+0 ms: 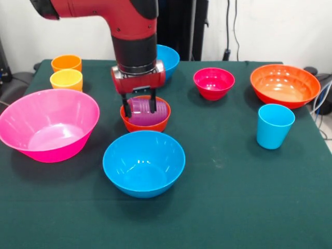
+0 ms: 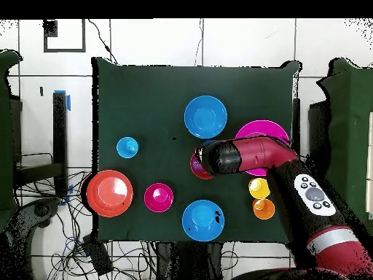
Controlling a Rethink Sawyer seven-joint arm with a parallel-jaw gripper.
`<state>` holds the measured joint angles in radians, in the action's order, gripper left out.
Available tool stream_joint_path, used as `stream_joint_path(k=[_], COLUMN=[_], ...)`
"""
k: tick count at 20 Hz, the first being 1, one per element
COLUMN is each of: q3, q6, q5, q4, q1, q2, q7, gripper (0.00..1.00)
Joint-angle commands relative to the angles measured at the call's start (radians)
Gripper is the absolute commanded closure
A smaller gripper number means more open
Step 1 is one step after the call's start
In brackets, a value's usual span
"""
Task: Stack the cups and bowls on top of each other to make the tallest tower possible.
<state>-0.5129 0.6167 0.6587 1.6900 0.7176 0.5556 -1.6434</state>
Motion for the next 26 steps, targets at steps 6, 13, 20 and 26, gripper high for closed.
stream_joint_path(k=[6, 13, 20, 26], q3=[0.094, 0.101, 0.101, 0.071], q6=[0.131, 0.192, 0.22, 0.29], q5=[0.076, 0.045, 0.036, 0.018], q4=[-0.061, -0.062, -0.053, -0.044], q1=[-0.1, -0.111, -0.106, -0.102], q2=[-0.126, -0.124, -0.089, -0.002], q7=[0.078, 0.099, 0.105, 0.153], gripper=[0.0, 0.0, 0.0, 0.0])
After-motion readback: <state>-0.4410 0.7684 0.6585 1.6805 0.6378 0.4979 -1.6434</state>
